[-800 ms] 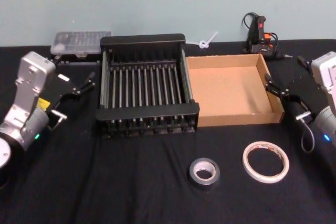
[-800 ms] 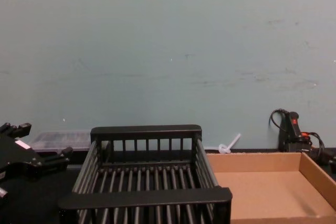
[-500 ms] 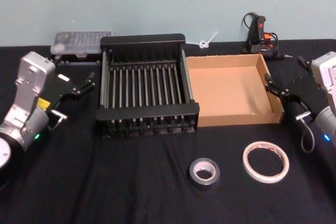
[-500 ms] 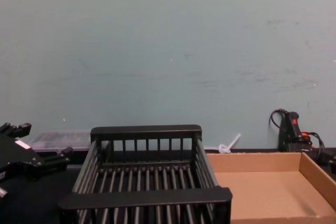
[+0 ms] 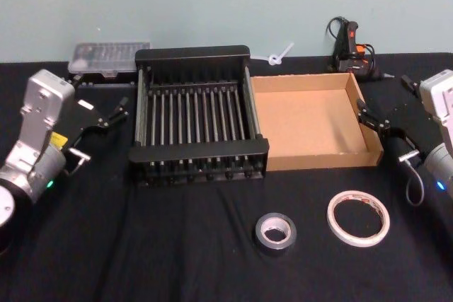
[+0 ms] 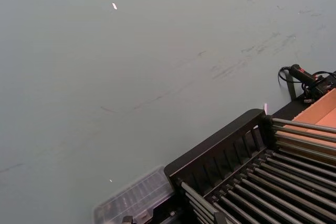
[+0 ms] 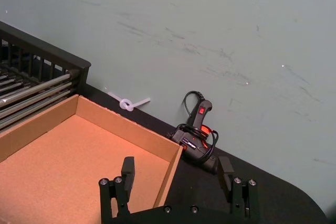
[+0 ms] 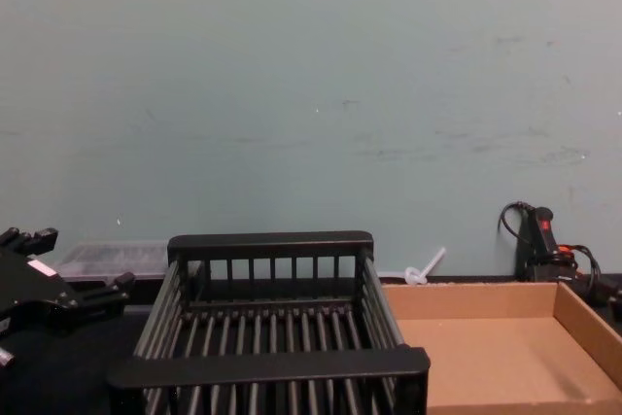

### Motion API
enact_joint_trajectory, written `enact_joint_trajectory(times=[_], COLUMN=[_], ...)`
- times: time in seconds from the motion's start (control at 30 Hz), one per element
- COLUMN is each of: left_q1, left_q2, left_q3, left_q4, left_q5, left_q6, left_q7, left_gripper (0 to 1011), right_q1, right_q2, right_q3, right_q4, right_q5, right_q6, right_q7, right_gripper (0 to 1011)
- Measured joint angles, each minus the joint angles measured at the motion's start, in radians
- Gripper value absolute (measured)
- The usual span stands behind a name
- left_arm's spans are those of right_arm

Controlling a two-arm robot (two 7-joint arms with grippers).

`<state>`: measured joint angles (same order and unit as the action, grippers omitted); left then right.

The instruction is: Pick up the white tape and place it into the black box , Pick up the silver tape and place it into the brown box.

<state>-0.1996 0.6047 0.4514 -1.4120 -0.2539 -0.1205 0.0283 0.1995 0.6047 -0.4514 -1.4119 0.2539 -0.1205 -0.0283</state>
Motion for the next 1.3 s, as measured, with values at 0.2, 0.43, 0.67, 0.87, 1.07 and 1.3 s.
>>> enact_joint_trajectory(times=[0.2, 0.43, 0.67, 0.87, 1.07, 1.3], left_q1=[0.0, 0.0, 0.0, 0.0, 0.0, 0.0], left_q2=[0.0, 0.0, 0.0, 0.0, 0.0, 0.0], left_q3=[0.0, 0.0, 0.0, 0.0, 0.0, 0.0], left_q4=[0.0, 0.0, 0.0, 0.0, 0.0, 0.0], left_q5=[0.0, 0.0, 0.0, 0.0, 0.0, 0.0], left_q6=[0.0, 0.0, 0.0, 0.0, 0.0, 0.0], left_q7=[0.0, 0.0, 0.0, 0.0, 0.0, 0.0], left_gripper=[1001, 1001, 1001, 1001, 1002, 1001], right_q1=[0.0, 0.0, 0.0, -0.001, -0.021, -0.067], right_q2=[0.0, 0.0, 0.0, -0.002, 0.002, 0.031], right_q3=[0.0, 0.0, 0.0, 0.004, 0.034, 0.083], right_q4=[0.0, 0.0, 0.0, -0.001, -0.04, -0.123], right_q5=[0.0, 0.0, 0.0, 0.0, 0.018, 0.064], right_q6=[0.0, 0.0, 0.0, 0.002, 0.042, 0.098], right_q7=[0.0, 0.0, 0.0, 0.001, 0.023, 0.059], right_gripper=[1000, 1000, 1000, 1000, 1000, 1000])
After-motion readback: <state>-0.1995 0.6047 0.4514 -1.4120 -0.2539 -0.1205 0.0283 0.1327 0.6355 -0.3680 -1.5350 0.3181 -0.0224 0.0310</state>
